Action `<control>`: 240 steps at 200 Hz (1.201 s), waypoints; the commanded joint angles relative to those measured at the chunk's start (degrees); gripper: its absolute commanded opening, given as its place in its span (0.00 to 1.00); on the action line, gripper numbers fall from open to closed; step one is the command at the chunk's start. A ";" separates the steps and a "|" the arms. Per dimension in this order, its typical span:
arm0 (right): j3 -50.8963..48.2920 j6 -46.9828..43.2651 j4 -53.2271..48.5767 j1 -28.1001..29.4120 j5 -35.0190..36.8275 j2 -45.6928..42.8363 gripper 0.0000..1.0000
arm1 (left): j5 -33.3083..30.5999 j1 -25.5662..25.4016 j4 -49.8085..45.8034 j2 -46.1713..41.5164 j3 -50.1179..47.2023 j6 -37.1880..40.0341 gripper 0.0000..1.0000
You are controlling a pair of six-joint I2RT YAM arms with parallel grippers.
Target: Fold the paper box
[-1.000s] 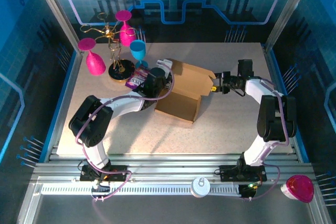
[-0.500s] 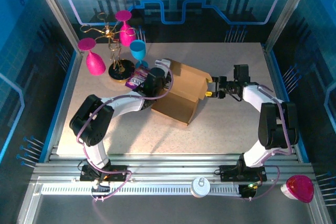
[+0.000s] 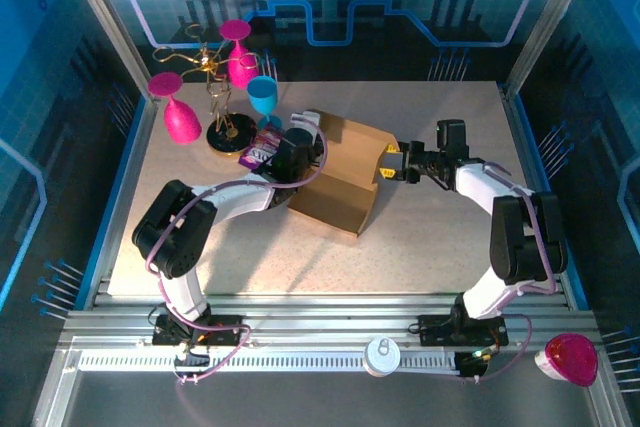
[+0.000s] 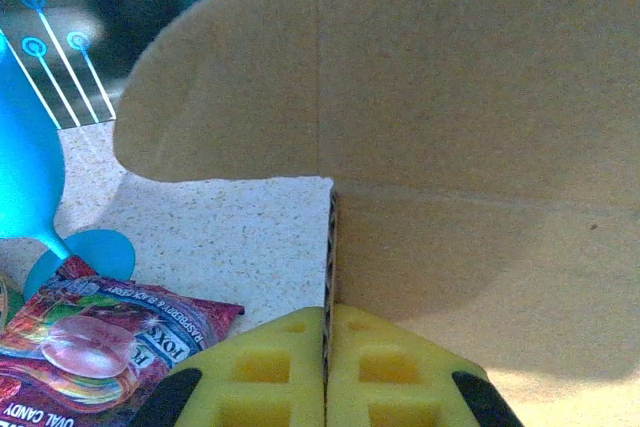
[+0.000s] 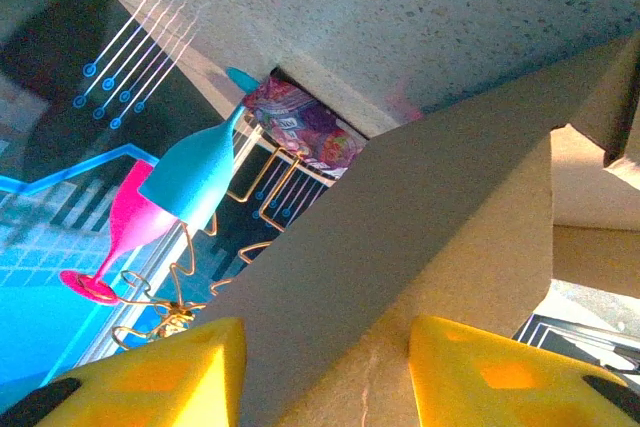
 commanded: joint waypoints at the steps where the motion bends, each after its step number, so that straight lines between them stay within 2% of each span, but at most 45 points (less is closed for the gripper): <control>1: -0.51 3.14 4.20 1.50 -0.75 1.66 0.46 | 1.37 -0.69 3.06 -0.24 -0.75 -1.78 0.00; 57: -0.95 7.66 10.50 2.86 -0.66 3.62 0.46 | 1.59 -0.71 4.12 -0.15 -1.36 -3.24 0.00; 107: -0.50 9.33 11.18 3.00 -1.17 3.91 0.45 | 1.84 -0.69 5.30 -0.18 -2.33 -4.44 0.00; 197: 1.13 8.58 4.71 3.57 -2.85 3.88 0.47 | 2.85 -0.50 7.73 0.11 -3.66 -6.39 0.00; 220: 1.85 8.47 3.43 3.69 -2.81 4.11 0.52 | 2.96 -0.54 8.87 0.08 -4.38 -7.14 0.01; 240: 2.27 8.57 2.69 3.92 -2.82 4.33 0.52 | 2.78 -0.44 10.02 -0.01 -5.02 -7.96 0.02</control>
